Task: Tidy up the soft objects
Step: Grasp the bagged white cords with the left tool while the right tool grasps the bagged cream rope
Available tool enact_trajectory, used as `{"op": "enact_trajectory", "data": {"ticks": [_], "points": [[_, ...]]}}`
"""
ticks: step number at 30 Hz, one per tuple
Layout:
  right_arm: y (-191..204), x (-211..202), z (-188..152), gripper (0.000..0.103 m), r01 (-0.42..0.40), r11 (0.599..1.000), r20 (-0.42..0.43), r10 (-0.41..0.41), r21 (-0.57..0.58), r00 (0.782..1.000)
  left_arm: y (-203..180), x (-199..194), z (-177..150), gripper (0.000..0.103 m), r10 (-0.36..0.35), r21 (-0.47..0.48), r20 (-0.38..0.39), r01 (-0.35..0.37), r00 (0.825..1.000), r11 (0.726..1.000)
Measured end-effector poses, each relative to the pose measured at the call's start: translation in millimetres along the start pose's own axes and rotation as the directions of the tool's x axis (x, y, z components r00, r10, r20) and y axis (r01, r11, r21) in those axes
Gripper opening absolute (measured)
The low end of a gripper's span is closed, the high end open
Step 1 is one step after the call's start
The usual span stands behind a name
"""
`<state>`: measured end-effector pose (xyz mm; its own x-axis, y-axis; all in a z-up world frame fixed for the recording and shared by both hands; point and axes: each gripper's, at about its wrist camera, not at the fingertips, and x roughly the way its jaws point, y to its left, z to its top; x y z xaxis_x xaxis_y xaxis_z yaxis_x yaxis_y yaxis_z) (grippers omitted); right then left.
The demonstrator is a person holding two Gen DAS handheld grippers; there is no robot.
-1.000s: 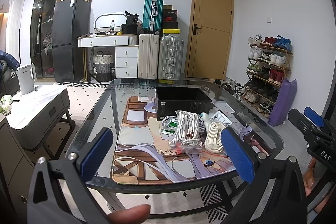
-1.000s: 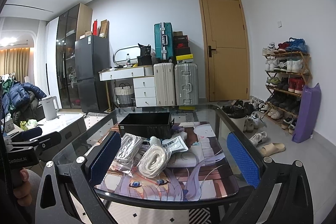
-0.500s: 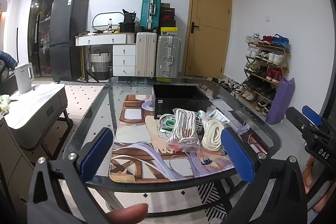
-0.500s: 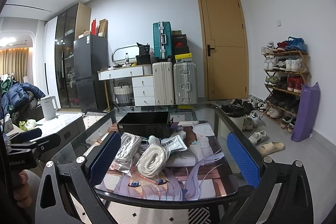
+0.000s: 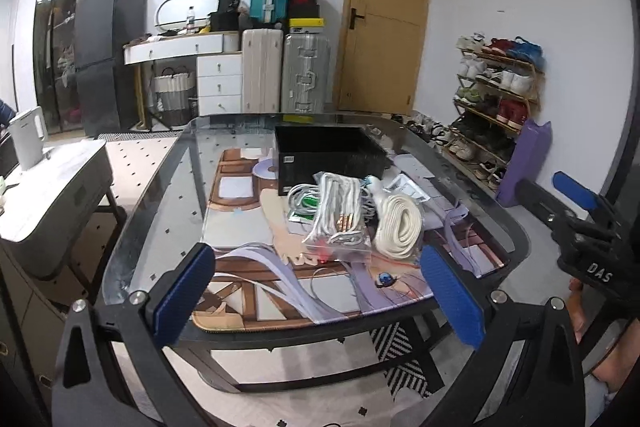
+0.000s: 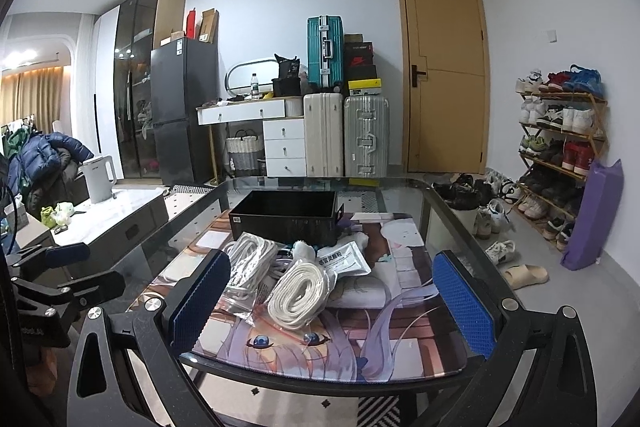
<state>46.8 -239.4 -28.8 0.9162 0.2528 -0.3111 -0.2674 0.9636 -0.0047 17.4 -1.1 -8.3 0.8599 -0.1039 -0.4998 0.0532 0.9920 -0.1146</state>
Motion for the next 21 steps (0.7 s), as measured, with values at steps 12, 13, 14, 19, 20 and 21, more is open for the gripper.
{"op": "enact_trajectory", "data": {"ticks": [12,13,14,19,20,21], "points": [[-7.1,25.4,28.6,0.103,0.0,0.999,-0.08,0.003,0.04,0.997,11.3,14.3,25.3,0.103,0.011,-0.002,-0.038,-0.011,0.999,1.0],[-9.5,30.9,32.9,0.103,-0.013,0.998,-0.095,0.018,0.054,0.995,16.2,22.2,29.9,0.103,-0.035,-0.024,-0.07,0.033,0.997,0.999],[-11.2,39.4,37.9,0.103,-0.036,0.997,-0.12,0.044,0.069,0.992,17.5,27.9,33.5,0.103,-0.047,-0.031,-0.084,0.045,0.995,0.999],[-17.7,82.7,54.7,0.103,-0.103,0.984,-0.259,0.139,0.147,0.956,18.6,56.2,55.3,0.103,0.005,0.006,-0.129,-0.005,0.992,1.0],[-18.0,94.2,56.8,0.103,-0.11,0.98,-0.296,0.155,0.164,0.943,18.2,67.6,60.4,0.102,0.018,0.016,-0.16,-0.016,0.987,1.0],[-17.9,103.6,57.3,0.103,-0.102,0.98,-0.323,0.154,0.172,0.934,16.6,78.9,64.7,0.102,0.022,0.029,-0.185,-0.017,0.983,0.999]]}}
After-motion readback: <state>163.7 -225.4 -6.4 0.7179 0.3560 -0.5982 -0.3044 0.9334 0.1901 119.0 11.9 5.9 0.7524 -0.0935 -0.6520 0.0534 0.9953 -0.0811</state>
